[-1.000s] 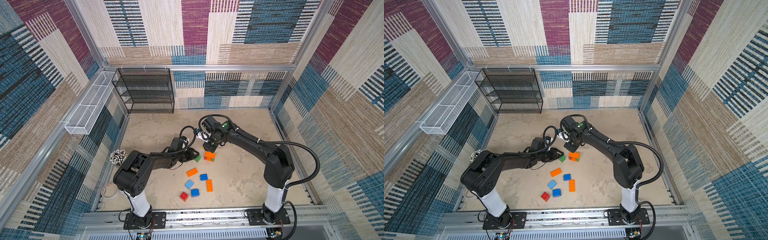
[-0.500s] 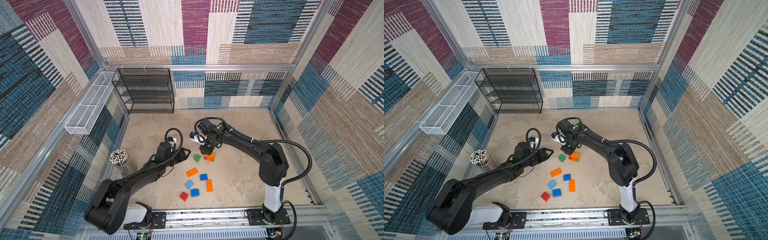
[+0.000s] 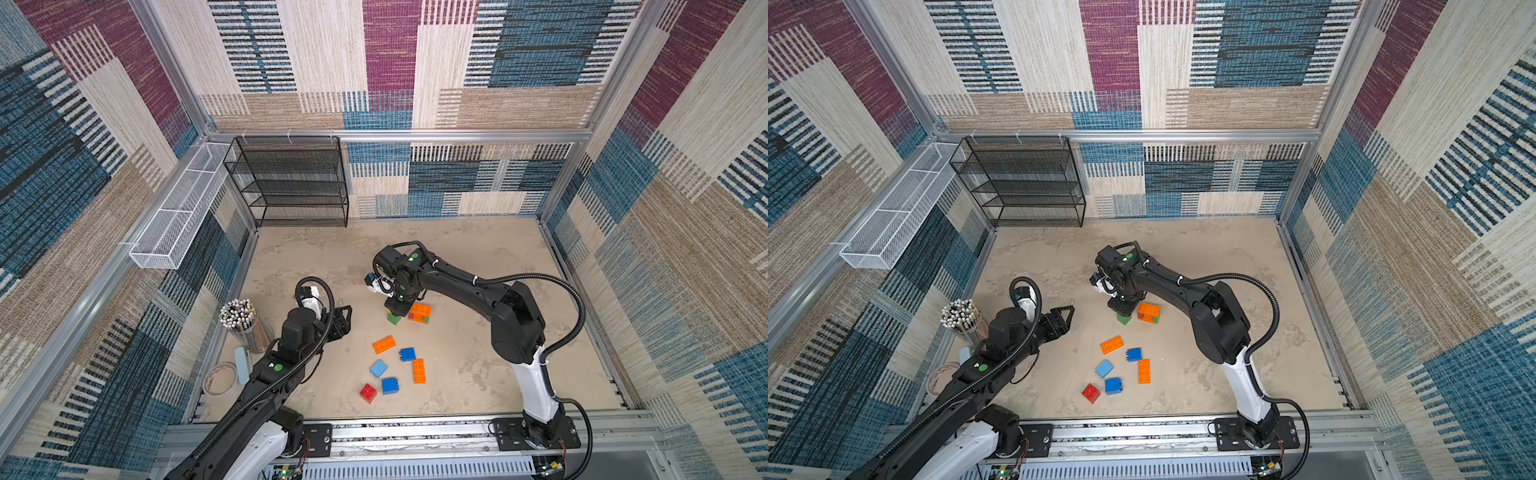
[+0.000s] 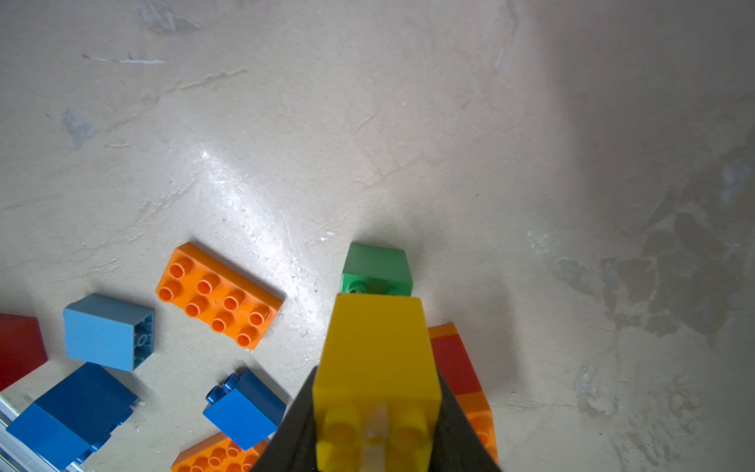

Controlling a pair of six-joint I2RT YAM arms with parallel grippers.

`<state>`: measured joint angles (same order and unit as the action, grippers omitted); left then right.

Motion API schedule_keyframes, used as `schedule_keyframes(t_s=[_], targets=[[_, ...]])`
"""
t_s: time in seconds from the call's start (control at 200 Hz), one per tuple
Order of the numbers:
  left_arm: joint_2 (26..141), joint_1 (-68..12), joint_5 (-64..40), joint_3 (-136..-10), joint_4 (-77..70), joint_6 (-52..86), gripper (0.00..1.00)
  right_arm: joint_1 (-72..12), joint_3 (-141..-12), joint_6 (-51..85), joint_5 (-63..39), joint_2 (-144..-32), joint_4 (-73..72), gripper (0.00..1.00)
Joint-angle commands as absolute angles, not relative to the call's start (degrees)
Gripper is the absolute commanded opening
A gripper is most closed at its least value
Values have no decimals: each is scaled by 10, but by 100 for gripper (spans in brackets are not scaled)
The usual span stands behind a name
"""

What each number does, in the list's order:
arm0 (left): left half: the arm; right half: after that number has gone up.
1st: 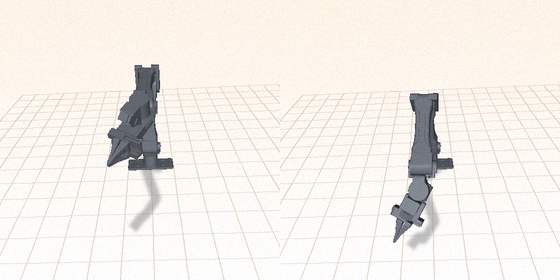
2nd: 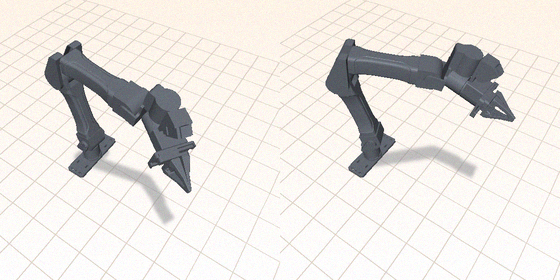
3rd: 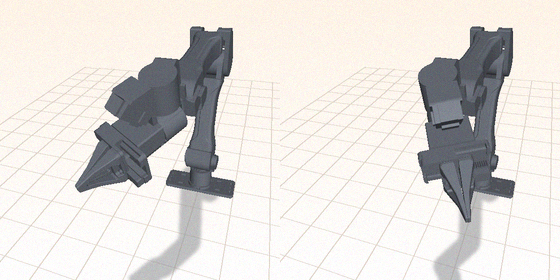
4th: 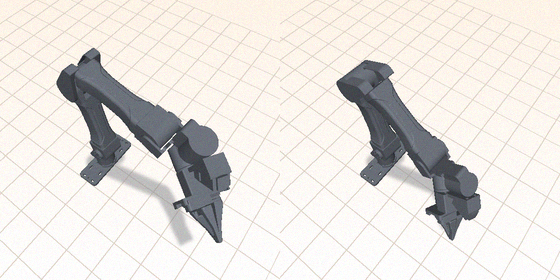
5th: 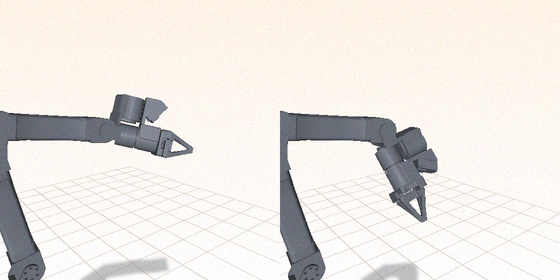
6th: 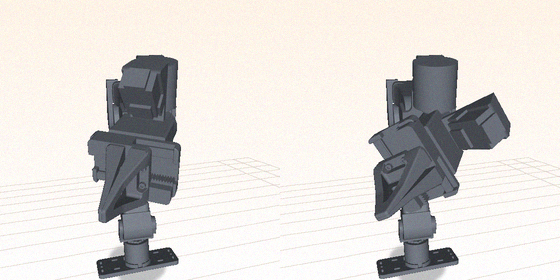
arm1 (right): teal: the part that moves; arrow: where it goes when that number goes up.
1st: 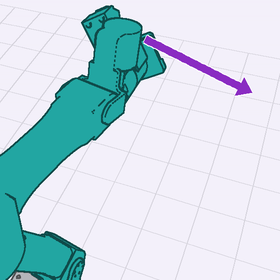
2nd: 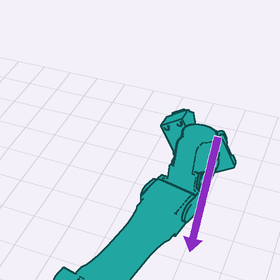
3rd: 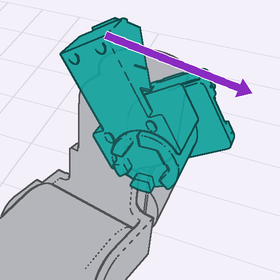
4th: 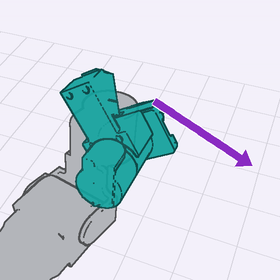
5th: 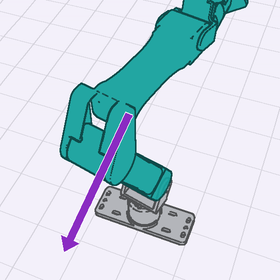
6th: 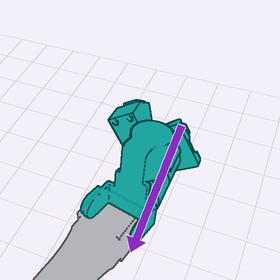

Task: Assemble the letter p with lego
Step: Assemble the lego brick with the lego brick.

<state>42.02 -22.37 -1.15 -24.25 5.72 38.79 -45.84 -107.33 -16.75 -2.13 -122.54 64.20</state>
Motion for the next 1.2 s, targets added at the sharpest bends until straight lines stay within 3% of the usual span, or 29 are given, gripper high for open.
schedule_keyframes(t_s=[0.0,1.192], targets=[[418,-222,8,-233,83,367,75,-462,-1088,-152,-7,-1233,661,17],[413,-217,15,-194,75,372,79,-463,-1094,-140,-18,-1304,680,18]])
